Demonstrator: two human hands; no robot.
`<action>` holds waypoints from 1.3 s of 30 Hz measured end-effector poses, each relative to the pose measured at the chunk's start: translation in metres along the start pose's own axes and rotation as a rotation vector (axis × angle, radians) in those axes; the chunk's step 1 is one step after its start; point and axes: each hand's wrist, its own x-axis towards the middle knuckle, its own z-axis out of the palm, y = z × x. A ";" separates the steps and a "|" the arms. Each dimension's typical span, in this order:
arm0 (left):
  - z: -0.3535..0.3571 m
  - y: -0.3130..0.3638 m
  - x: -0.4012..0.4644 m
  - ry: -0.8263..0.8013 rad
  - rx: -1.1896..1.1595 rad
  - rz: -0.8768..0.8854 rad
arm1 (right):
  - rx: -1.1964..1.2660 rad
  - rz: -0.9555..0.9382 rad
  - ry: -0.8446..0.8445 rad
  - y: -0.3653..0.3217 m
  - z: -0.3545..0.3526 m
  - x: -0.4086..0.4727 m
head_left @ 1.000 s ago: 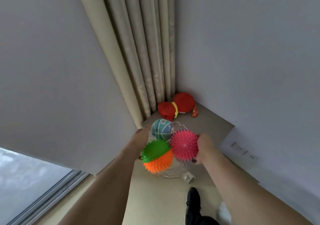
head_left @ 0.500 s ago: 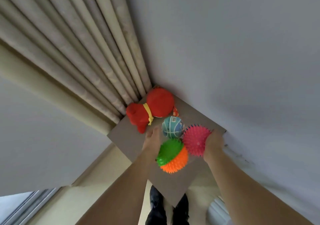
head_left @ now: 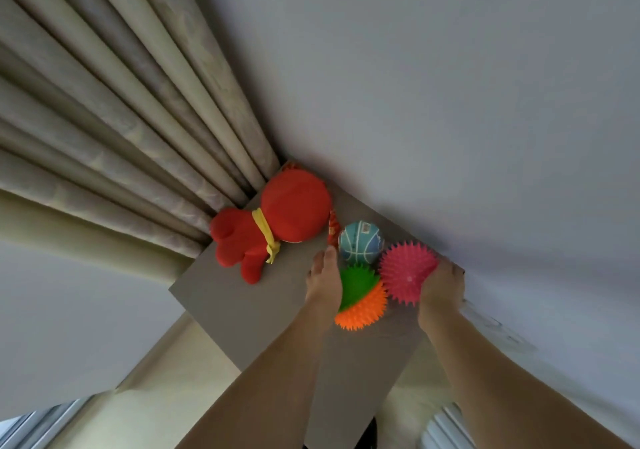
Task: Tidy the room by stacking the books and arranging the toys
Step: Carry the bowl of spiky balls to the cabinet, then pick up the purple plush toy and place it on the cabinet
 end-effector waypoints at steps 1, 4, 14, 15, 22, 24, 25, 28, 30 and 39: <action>0.001 0.002 0.000 -0.002 -0.011 -0.008 | -0.004 -0.008 -0.025 0.001 0.000 0.000; -0.003 0.005 -0.005 -0.001 -0.031 -0.045 | -0.041 -0.028 -0.076 0.005 -0.004 -0.002; -0.102 0.022 -0.103 0.029 0.284 0.117 | -0.688 -0.552 -0.208 -0.023 -0.037 -0.124; -0.118 0.021 -0.117 0.024 0.313 0.103 | -0.685 -0.602 -0.233 -0.029 -0.035 -0.146; -0.224 0.000 -0.197 0.208 0.380 0.132 | -0.935 -0.825 -0.536 -0.032 -0.001 -0.271; -0.257 -0.018 -0.223 0.266 0.399 0.125 | -1.019 -0.910 -0.606 -0.026 0.006 -0.303; -0.283 -0.037 -0.241 0.316 0.420 0.109 | -1.043 -0.979 -0.678 -0.019 0.010 -0.332; -0.330 -0.070 -0.277 0.392 0.505 0.081 | -1.121 -1.026 -0.789 -0.003 0.014 -0.383; -0.362 -0.104 -0.313 0.471 0.521 0.033 | -1.205 -1.081 -0.866 0.022 0.012 -0.428; -0.462 -0.316 -0.505 0.692 0.398 -0.184 | -1.463 -1.324 -1.274 0.182 -0.057 -0.642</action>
